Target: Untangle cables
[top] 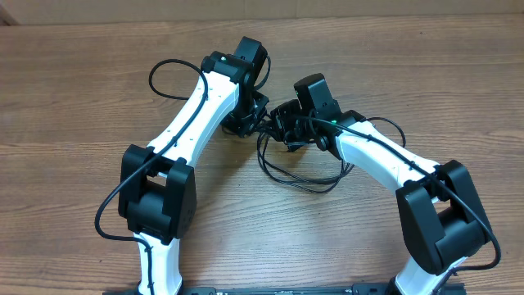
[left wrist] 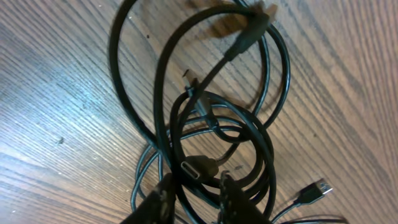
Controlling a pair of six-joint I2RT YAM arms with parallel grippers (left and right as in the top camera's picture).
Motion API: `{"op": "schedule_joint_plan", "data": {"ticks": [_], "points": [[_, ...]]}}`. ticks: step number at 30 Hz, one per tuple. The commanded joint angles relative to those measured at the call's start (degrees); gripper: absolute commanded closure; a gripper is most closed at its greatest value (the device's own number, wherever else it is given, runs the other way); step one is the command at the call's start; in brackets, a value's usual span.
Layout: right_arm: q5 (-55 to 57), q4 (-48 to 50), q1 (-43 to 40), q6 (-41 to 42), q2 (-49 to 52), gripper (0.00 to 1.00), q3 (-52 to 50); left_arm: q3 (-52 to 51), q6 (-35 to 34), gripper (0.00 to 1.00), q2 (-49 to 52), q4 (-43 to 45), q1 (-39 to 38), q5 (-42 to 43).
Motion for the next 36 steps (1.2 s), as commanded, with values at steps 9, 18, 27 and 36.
{"op": "schedule_joint_plan", "data": {"ticks": [9,18,27,36], "points": [[-0.4,0.2,0.6,-0.4,-0.5,0.96,0.3,0.1,-0.2,0.96,1.4,1.3,0.0,-2.1],[-0.4,0.3,0.6,-0.6,-0.5,0.96,0.3,0.1,4.5,0.58,1.4,0.9,0.1,-3.9],[-0.4,0.7,0.6,-0.7,-0.5,0.96,0.3,0.0,5.2,0.41,1.4,1.2,0.0,-1.3],[-0.4,0.6,0.6,-0.7,-0.5,0.96,0.3,0.0,3.8,0.68,5.9,1.3,0.0,2.1]]}}
